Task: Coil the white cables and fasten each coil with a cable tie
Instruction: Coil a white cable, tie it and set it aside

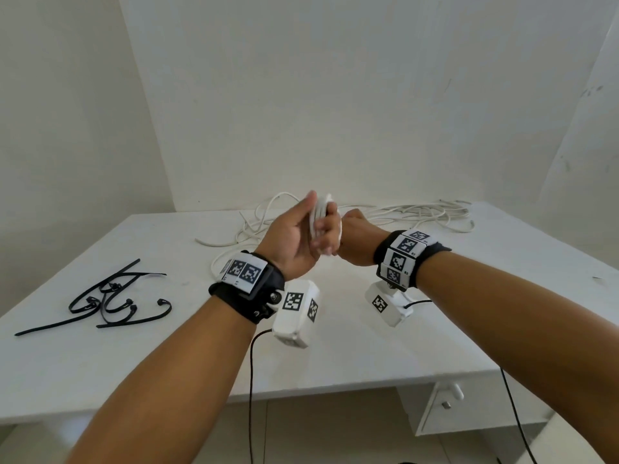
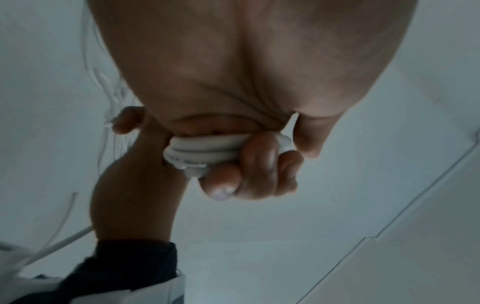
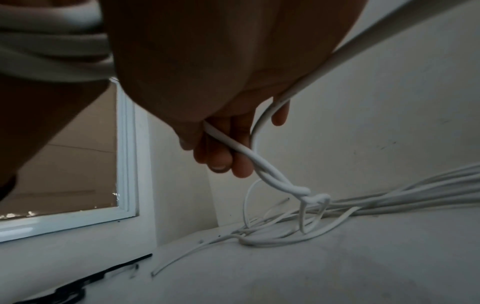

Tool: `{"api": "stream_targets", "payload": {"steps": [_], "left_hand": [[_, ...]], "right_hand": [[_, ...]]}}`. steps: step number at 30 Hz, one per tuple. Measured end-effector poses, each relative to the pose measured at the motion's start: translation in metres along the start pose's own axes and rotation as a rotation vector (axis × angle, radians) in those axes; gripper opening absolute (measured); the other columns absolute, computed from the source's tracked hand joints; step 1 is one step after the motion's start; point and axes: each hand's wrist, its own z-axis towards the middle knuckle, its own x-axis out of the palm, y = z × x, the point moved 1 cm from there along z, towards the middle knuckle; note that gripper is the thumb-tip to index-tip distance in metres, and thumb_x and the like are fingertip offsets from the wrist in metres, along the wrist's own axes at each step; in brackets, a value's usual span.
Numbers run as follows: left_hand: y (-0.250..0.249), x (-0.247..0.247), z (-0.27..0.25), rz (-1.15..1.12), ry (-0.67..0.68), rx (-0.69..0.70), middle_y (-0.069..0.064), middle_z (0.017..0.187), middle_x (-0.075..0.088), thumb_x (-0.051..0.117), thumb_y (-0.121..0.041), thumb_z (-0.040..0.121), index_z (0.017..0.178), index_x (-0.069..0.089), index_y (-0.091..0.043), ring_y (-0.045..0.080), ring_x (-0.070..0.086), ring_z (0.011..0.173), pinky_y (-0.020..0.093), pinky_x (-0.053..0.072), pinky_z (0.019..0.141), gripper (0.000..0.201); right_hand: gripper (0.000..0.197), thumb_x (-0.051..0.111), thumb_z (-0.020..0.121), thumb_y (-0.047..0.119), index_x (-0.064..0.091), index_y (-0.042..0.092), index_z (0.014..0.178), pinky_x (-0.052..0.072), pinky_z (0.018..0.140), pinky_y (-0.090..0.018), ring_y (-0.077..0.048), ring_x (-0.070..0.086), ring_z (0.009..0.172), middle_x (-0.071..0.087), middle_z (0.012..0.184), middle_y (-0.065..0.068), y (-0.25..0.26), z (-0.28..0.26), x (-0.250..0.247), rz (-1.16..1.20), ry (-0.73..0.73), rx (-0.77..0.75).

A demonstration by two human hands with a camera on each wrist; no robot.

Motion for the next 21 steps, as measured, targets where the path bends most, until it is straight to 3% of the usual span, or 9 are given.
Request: {"api": "stream_targets", "payload": {"steps": [2, 4, 9, 14, 18, 21], "left_hand": [[-0.001, 0.005, 0.005, -0.047, -0.109, 0.088, -0.002, 0.063, 0.042, 0.037, -0.035, 0.101, 0.094, 0.054, -0.005, 0.013, 0.037, 0.046, 0.025, 0.036, 0.053, 0.036], [-0.002, 0.006, 0.010, -0.080, -0.219, 0.181, -0.001, 0.063, 0.043, 0.033, -0.030, 0.105, 0.095, 0.053, -0.005, 0.013, 0.037, 0.048, 0.025, 0.036, 0.053, 0.034], [-0.010, 0.001, 0.017, -0.126, -0.376, 0.391, -0.003, 0.060, 0.043, 0.032, -0.023, 0.106, 0.088, 0.048, -0.010, 0.012, 0.036, 0.047, 0.026, 0.033, 0.057, 0.027], [-0.027, -0.003, 0.016, -0.126, -0.424, 0.558, -0.005, 0.060, 0.044, 0.030, -0.022, 0.106, 0.086, 0.047, -0.014, 0.011, 0.035, 0.047, 0.025, 0.035, 0.056, 0.028], [-0.051, -0.009, 0.016, -0.210, -0.464, 0.723, -0.006, 0.060, 0.045, 0.031, -0.023, 0.107, 0.086, 0.047, -0.015, 0.012, 0.038, 0.047, 0.026, 0.036, 0.060, 0.027], [-0.062, -0.020, 0.021, -0.126, -0.607, 0.781, -0.005, 0.062, 0.045, 0.032, -0.020, 0.106, 0.085, 0.047, -0.015, 0.012, 0.041, 0.047, 0.026, 0.039, 0.057, 0.026]], "right_hand": [[0.014, 0.042, 0.098, 0.016, 0.052, 0.019, 0.088, 0.040, 0.096, -0.042, -0.019, 0.057, 0.091, 0.062, 0.089, 0.003, 0.006, 0.000, 0.003, 0.159, -0.043, 0.025], [0.017, 0.047, 0.100, 0.029, 0.052, 0.021, 0.085, 0.042, 0.095, -0.042, -0.016, 0.057, 0.080, 0.063, 0.078, 0.007, 0.010, 0.001, 0.004, 0.334, -0.060, 0.081], [0.017, 0.057, 0.094, 0.045, 0.055, 0.028, 0.092, 0.037, 0.098, -0.047, -0.013, 0.054, 0.094, 0.061, 0.093, 0.014, 0.005, 0.005, 0.000, 0.436, 0.030, 0.210], [0.024, 0.043, 0.099, 0.038, 0.055, 0.028, 0.080, 0.032, 0.097, -0.049, -0.012, 0.053, 0.090, 0.060, 0.078, 0.018, -0.009, 0.014, -0.013, 0.427, 0.009, 0.313], [0.026, 0.033, 0.097, 0.028, 0.057, 0.027, 0.088, 0.027, 0.100, -0.051, -0.010, 0.057, 0.090, 0.067, 0.086, 0.016, -0.007, 0.016, -0.015, 0.413, -0.030, 0.319], [0.029, 0.030, 0.099, 0.028, 0.056, 0.028, 0.086, 0.021, 0.104, -0.053, -0.002, 0.056, 0.084, 0.066, 0.077, 0.015, 0.003, 0.016, -0.010, 0.412, -0.022, 0.267]]}}
